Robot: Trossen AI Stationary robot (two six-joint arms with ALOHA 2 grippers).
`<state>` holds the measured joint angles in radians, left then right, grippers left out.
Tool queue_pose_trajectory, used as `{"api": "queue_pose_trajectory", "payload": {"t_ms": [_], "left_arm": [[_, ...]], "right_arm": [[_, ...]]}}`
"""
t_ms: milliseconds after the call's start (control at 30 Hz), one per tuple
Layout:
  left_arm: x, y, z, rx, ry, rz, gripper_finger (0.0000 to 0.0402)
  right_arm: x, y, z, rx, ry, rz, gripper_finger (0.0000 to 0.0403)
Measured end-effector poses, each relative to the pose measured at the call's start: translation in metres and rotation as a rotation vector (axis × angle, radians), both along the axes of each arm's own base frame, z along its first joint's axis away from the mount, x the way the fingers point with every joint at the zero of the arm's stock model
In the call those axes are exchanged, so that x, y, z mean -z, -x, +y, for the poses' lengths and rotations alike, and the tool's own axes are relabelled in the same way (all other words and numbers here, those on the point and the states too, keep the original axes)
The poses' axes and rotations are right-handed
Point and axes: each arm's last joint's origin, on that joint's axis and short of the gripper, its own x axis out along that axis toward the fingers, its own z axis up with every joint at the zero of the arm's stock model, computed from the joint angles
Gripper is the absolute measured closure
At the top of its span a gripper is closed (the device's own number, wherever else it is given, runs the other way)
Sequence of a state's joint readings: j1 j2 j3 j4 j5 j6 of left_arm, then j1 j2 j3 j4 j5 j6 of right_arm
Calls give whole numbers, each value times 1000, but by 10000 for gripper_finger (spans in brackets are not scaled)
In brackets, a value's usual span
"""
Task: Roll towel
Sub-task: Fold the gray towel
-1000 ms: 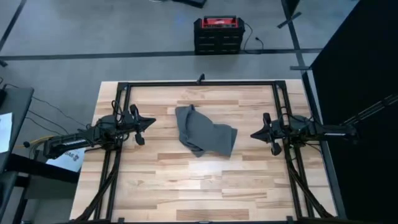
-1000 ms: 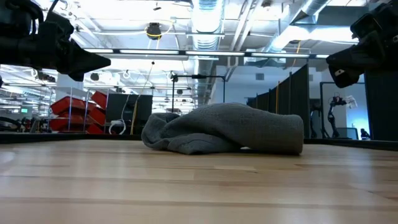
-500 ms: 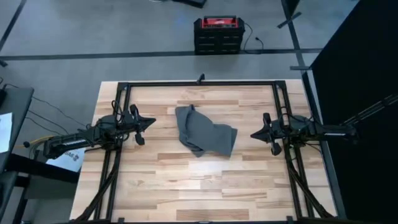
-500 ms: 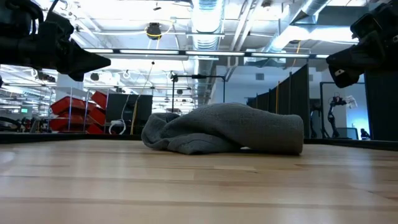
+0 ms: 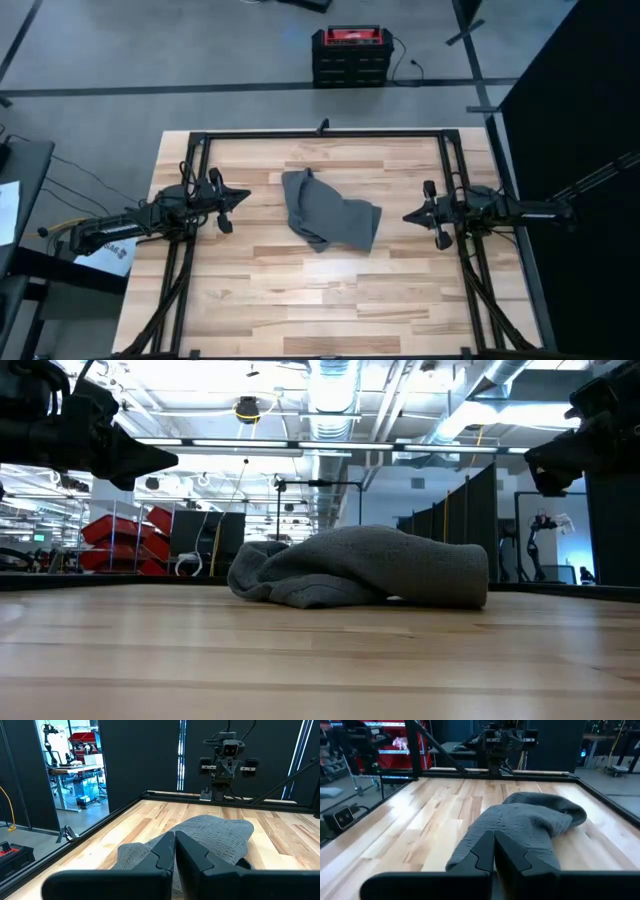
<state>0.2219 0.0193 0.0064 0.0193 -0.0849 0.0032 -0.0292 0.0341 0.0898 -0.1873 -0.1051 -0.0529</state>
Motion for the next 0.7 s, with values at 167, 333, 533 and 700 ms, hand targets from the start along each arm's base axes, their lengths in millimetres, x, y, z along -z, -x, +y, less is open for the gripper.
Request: {"api": "queue_pose_trajectory", "payload": {"t_ms": [167,333,533,700], "left_arm": [[0,0,0,0,0,0,402],[0,0,0,0,0,0,402],[0,0,0,0,0,0,402],[0,0,0,0,0,0,402]], "right_arm": [[-5,-1,0,7,-51,-52,403],[-18,-2,-1,32,-215,-202,403],[-20,-22,-1,29,-258,-334,403],[-33,-69,11,-33,-177,-214,379]]}}
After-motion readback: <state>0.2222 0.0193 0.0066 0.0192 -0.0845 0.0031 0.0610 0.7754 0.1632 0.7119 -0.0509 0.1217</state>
